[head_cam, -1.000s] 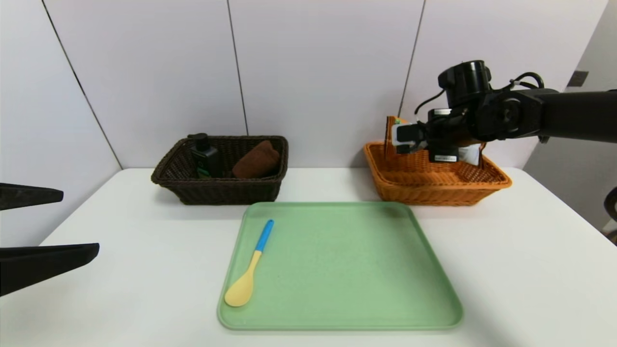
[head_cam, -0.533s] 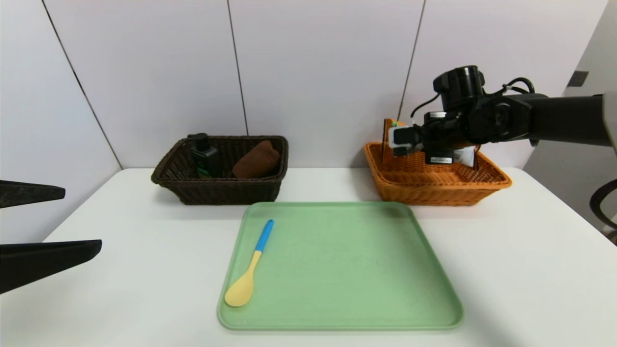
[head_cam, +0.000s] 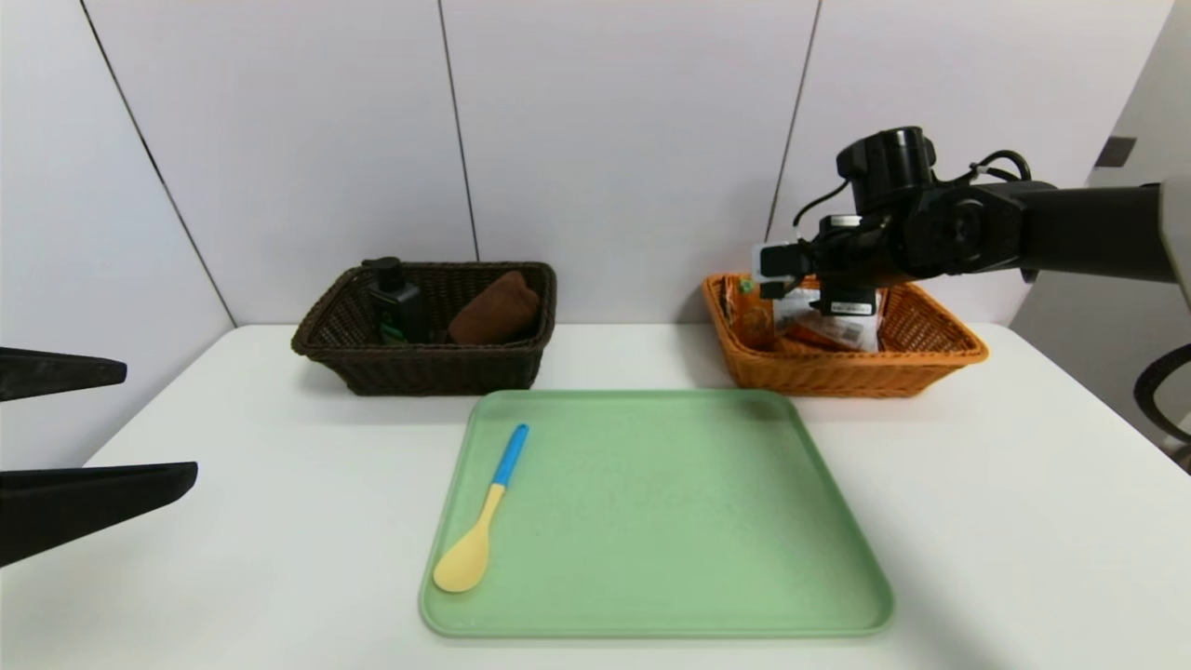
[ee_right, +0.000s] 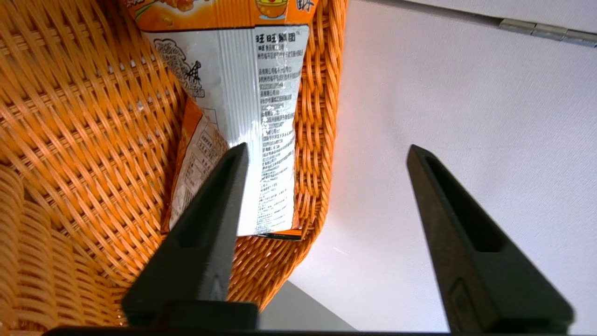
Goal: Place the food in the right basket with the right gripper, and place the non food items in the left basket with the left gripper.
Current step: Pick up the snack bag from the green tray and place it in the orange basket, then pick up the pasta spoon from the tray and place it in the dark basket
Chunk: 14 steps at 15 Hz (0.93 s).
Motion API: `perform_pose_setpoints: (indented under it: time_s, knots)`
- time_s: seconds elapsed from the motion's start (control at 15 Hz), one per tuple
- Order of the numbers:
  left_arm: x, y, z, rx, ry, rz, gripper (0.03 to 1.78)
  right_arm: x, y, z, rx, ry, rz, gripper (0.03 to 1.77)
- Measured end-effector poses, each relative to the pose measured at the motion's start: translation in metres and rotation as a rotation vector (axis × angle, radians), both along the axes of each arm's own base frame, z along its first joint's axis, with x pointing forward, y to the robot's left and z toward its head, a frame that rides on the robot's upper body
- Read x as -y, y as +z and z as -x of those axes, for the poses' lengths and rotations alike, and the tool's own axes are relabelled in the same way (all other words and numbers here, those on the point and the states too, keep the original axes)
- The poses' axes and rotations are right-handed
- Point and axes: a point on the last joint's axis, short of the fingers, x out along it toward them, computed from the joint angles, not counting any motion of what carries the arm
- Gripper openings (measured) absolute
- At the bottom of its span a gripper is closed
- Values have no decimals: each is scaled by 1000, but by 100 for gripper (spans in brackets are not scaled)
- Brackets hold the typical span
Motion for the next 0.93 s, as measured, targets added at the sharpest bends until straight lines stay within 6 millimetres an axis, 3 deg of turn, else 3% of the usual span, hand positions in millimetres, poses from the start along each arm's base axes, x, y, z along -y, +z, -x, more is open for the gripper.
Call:
perform_pose_setpoints:
  time_s: [0.33,0.67,0.93]
  knots:
    - [0,2,0,15,-1,4,169,5,30,13,68,-21,-44,145]
    - [3,2,-8,17,-3,7,169,16,80,60,92,-132,-238,157]
    - [8,4,-22,32,-7,15,169,23,107,93,123,-266,-477,163]
